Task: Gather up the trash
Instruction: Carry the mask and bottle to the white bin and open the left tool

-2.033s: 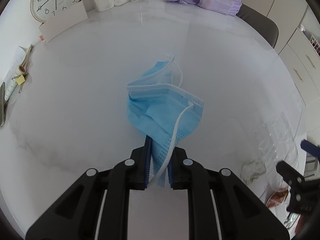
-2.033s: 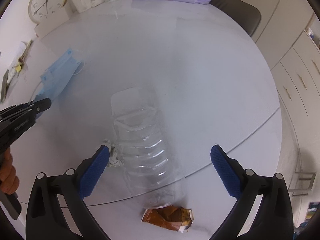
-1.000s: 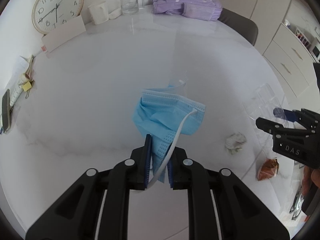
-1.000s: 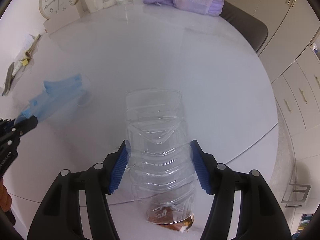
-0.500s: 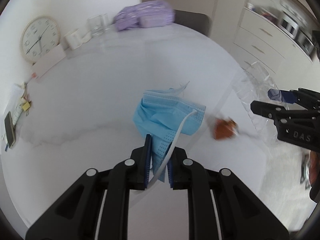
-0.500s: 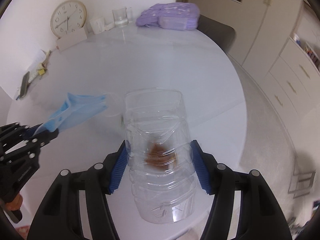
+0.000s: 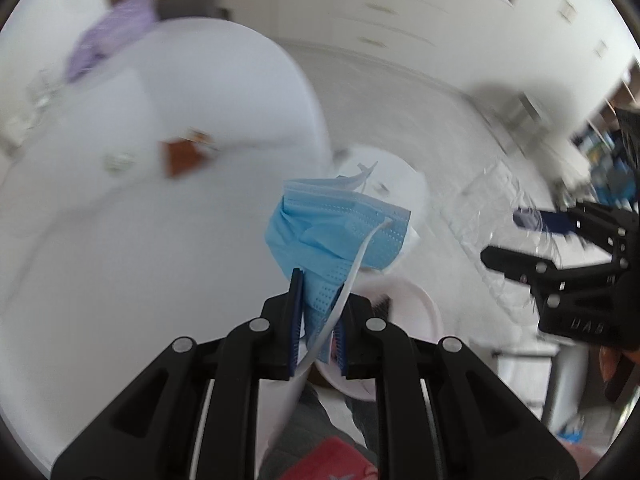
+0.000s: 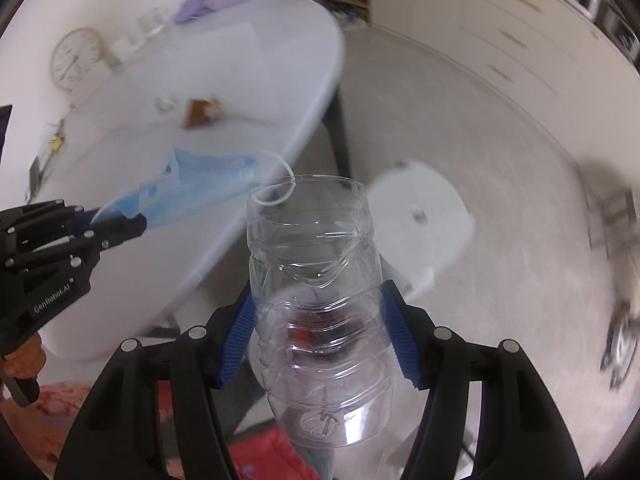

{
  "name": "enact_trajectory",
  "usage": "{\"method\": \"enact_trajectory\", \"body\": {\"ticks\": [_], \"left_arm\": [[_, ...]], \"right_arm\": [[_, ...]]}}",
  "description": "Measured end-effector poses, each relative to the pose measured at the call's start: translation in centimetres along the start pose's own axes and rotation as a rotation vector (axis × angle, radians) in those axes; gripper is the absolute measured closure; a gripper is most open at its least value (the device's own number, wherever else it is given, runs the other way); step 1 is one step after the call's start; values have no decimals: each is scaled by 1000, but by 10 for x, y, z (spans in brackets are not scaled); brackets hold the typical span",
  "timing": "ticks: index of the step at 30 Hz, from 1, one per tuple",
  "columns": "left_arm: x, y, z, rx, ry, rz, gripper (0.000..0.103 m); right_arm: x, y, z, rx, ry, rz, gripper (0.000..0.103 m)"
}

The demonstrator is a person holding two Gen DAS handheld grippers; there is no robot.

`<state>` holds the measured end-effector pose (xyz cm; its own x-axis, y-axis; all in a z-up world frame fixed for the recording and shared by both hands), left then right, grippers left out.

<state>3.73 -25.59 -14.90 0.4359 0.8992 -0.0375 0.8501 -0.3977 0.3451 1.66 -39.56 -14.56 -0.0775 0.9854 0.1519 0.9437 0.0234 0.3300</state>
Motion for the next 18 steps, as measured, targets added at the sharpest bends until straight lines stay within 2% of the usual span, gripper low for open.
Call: {"method": "enact_trajectory", "body": {"ticks": [3,6,8,12,14,15,16,18], "left_arm": [[-37,-13,27,94,-31,57,89],[-64,-28,53,176,-28,103,89],[-73,-33,65,213,-23,111,89],[-79,-45,87,320,-61,87,89],[-80,-51,92,358,-55,75,73],[-80,-52,92,359,-44,73,54],[-80,-52,91,353,-36,69,45],[-80,-50,86,331,-32,70,44]], "right_arm": [[-30,-25,-1,27,-16,50,41],[-52,-39,-1,38,-12,81,41],[-61,-42,-1,37,-10,88,41],[-70,-42,1,36,13,94,41],[-72,-42,1,32,25,93,41],[-77,-46,-1,32,29,93,41],[-77,-46,1,33,34,91,41],[-80,-48,1,33,40,92,41]]}}
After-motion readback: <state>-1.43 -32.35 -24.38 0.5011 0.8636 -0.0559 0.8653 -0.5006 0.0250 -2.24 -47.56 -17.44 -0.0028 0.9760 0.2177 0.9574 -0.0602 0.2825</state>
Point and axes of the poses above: each gripper's, at about its wrist camera, not at the fingertips, and z roughly the way its jaws point, x to its left, y to its top, the point moved 3 cm from there along z, roughly the way its jaws point, and after that the axes turned 3 degrees about y, right-handed, at the moved point
